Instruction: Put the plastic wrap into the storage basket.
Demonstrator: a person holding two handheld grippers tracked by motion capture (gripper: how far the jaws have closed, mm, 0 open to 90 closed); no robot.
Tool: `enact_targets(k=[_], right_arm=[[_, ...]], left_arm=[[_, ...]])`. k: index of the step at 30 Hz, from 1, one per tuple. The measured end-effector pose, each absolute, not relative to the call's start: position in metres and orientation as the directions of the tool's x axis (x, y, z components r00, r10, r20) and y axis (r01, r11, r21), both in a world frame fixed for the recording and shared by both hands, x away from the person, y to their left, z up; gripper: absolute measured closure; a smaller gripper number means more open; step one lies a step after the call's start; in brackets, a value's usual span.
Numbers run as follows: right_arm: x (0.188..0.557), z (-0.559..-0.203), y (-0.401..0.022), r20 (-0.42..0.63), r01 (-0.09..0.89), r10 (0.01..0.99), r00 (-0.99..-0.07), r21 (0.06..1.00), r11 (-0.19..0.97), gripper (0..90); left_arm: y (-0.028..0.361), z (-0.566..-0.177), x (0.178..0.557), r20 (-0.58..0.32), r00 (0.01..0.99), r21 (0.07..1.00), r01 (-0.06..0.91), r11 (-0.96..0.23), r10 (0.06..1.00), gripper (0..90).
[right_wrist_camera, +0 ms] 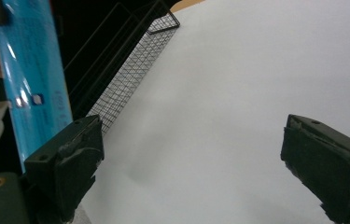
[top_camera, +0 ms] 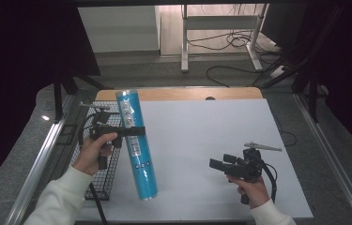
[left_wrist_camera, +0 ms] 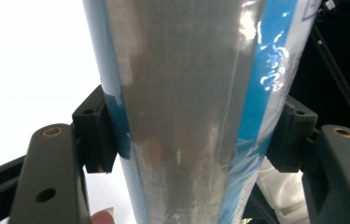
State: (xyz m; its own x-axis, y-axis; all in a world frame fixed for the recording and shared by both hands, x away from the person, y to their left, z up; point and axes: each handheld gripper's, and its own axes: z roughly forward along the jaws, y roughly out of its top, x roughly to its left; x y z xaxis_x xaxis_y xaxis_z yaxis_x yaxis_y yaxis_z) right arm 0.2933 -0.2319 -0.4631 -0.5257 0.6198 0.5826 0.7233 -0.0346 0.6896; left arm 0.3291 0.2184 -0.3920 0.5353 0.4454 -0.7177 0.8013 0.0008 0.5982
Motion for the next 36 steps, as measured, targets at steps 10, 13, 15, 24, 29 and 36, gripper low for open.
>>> enact_targets(k=[10, 13, 15, 24, 29, 36], right_arm=[[0.297, -0.466, -0.234, 0.583, 0.731, 0.636, -0.505, 0.681, -0.044, 6.7], [0.298, -0.468, -0.235, 0.587, 0.737, 0.641, -0.494, 0.674, -0.049, 6.7], [0.298, -0.468, -0.235, 0.589, 0.740, 0.643, -0.490, 0.671, -0.051, 6.8], [0.299, -0.472, -0.235, 0.585, 0.746, 0.653, -0.481, 0.664, -0.045, 6.9], [0.300, -0.473, -0.235, 0.584, 0.746, 0.658, -0.476, 0.664, -0.049, 6.9], [0.300, -0.474, -0.235, 0.580, 0.745, 0.663, -0.473, 0.665, -0.050, 7.1]], left_arm=[[0.270, -0.356, 0.321, -0.673, 0.516, 0.609, 0.793, 0.001, 0.531, 31.9], [0.287, -0.346, 0.320, -0.659, 0.504, 0.612, 0.790, 0.010, 0.559, 31.9], [0.297, -0.342, 0.319, -0.649, 0.495, 0.612, 0.791, 0.010, 0.577, 31.9], [0.335, -0.343, 0.321, -0.639, 0.451, 0.591, 0.806, 0.023, 0.623, 31.9], [0.351, -0.352, 0.324, -0.641, 0.425, 0.573, 0.819, 0.031, 0.639, 31.9], [0.363, -0.369, 0.332, -0.632, 0.402, 0.547, 0.837, 0.014, 0.663, 31.9]])
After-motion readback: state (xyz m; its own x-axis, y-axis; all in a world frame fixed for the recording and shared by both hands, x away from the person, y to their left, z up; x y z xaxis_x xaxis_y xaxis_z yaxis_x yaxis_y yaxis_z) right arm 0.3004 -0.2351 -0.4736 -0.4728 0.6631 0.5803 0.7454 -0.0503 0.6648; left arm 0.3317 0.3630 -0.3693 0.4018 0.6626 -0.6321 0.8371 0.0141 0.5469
